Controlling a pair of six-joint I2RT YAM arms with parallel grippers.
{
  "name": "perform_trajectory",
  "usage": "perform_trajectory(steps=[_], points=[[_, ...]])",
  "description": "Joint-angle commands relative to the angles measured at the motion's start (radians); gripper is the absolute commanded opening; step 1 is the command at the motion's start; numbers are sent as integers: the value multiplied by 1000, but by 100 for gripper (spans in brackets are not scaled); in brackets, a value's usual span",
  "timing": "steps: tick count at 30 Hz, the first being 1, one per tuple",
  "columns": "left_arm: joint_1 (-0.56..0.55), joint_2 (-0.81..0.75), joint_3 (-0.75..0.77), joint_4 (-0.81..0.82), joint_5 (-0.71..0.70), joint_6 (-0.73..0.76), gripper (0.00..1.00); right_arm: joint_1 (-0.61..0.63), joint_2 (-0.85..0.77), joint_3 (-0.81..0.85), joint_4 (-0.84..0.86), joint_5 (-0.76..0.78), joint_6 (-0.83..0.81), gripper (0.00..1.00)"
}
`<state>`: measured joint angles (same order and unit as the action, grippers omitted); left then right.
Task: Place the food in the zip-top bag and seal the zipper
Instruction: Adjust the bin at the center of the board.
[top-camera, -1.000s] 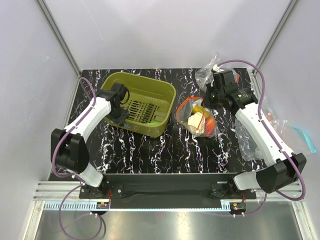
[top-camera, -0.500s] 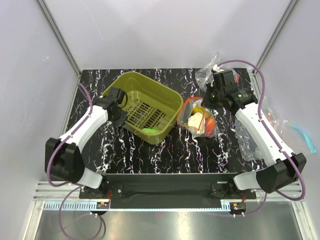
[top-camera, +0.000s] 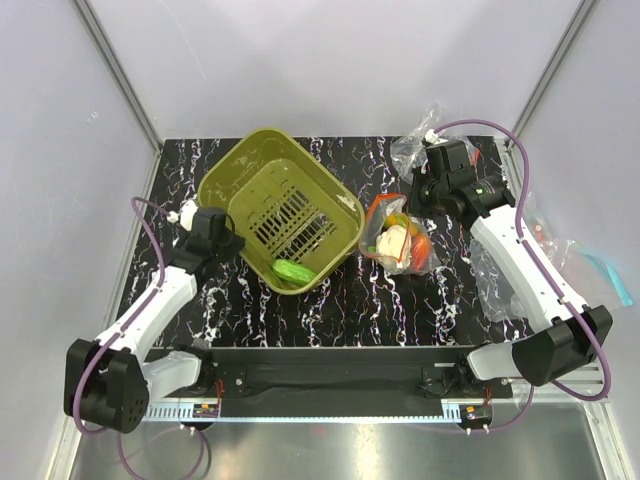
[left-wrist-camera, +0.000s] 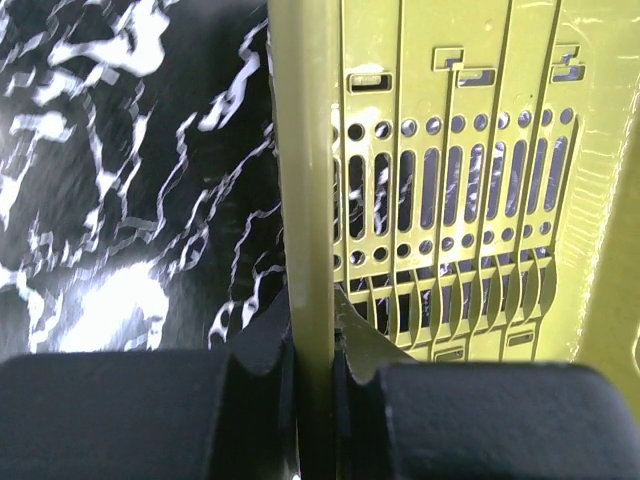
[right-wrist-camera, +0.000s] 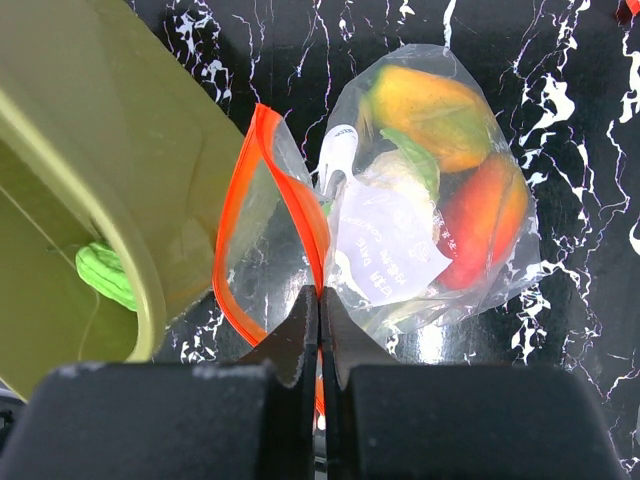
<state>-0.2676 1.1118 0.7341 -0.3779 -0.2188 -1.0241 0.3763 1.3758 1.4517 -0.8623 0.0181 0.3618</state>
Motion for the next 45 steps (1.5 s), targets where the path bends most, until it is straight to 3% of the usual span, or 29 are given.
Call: perform_trajectory(steps=[1, 5, 7, 12, 15, 22, 24, 26, 32, 36, 40, 43, 45], points=[[25, -67, -33, 275, 57, 131, 0, -4, 3, 27, 17, 16, -9, 0], [36, -128, -64, 269, 56, 138, 0, -4, -1, 21, 16, 17, -11, 0], [50, -98, -30, 145, -14, 89, 0, -4, -3, 19, 14, 17, -12, 0], [65, 63, 227, -171, -114, 102, 0, -2, -4, 18, 16, 11, -14, 0], [99, 161, 383, -272, -168, 226, 0, -2, -6, 21, 14, 9, -12, 0], [226, 336, 571, -369, 22, 548, 0, -2, -18, 13, 14, 20, -12, 0], [237, 359, 585, -357, 83, 636, 7, -2, -15, 18, 14, 17, -11, 0], [249, 414, 634, -360, 125, 724, 8, -4, -11, 19, 14, 13, -12, 0], [255, 589, 735, -316, 364, 1003, 0, -4, -9, 18, 9, -1, -9, 0], [254, 638, 778, -268, 380, 1113, 0, -2, -9, 24, 3, 3, -14, 0], [254, 684, 871, -266, 340, 1200, 17, -4, -12, 22, -3, 3, -9, 0], [255, 752, 1005, -289, 306, 1239, 18, -4, -7, 24, 0, -6, -3, 0], [255, 801, 1077, -323, 305, 1266, 30, -4, 2, 30, -1, -10, 5, 0]])
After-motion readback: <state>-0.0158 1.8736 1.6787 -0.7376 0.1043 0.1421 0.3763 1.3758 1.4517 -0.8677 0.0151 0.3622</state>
